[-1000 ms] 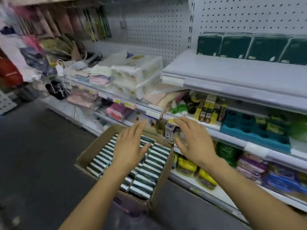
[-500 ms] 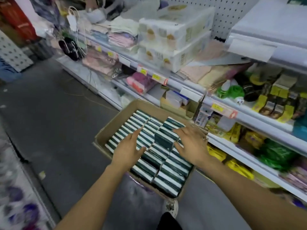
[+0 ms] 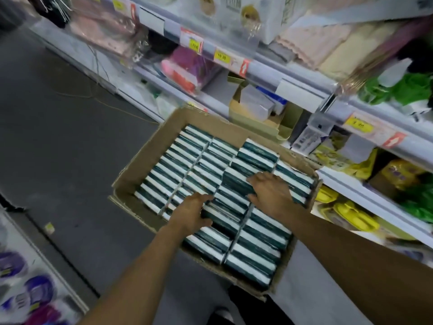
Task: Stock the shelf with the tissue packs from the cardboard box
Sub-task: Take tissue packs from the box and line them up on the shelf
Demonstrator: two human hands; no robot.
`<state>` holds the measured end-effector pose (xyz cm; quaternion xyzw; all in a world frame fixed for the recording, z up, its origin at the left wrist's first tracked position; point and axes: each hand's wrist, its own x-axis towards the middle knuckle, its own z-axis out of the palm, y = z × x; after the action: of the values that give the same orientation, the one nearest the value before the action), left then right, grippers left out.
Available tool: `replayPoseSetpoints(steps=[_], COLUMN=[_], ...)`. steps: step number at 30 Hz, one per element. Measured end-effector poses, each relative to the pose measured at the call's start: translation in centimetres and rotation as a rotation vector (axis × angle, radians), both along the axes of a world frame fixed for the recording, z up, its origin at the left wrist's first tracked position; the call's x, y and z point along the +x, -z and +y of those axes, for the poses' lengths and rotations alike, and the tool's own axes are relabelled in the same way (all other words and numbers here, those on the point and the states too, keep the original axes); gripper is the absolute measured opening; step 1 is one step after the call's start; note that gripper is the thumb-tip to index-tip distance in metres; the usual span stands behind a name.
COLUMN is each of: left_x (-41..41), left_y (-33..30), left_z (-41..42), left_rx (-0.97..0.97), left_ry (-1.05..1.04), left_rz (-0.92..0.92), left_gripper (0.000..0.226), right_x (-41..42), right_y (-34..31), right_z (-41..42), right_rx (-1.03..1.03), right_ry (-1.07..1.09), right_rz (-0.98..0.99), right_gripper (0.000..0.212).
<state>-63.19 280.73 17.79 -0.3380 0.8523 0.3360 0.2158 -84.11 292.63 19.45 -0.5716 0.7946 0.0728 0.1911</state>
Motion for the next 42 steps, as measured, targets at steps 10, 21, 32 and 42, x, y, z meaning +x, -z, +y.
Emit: replayPoseSetpoints(steps=[10,21,32,42], left_x=[-0.8,1.3,-1.5,-12.6], left_y=[3.5,-6.4,-21.3,-29.9], left_z=[-0.5,2.4,12.5,24.0], left_rx=[-0.012,-0.040,0.207,0.280], left_ry=[0.096,-0.255,-0.284,-0.029], left_rz=[-0.030,0.301,0.671,0.806], left_gripper=[0.048,0.031,0.014,0.012], right_x=[0.9,2.4,4.3,-1.6], right_y=[3.2,-6.9,-21.2,-29.3], right_z=[-2.1,6.3,23.8,38.8], right_rx=[0.027,-0.396,-0.713,-0.935], right_ry=[0.022,0.322,0.671,0.866], right_rz=[0.146,-0.002,-0.246,-0.224], right_gripper=[0.045,0.035,0.035,0.031])
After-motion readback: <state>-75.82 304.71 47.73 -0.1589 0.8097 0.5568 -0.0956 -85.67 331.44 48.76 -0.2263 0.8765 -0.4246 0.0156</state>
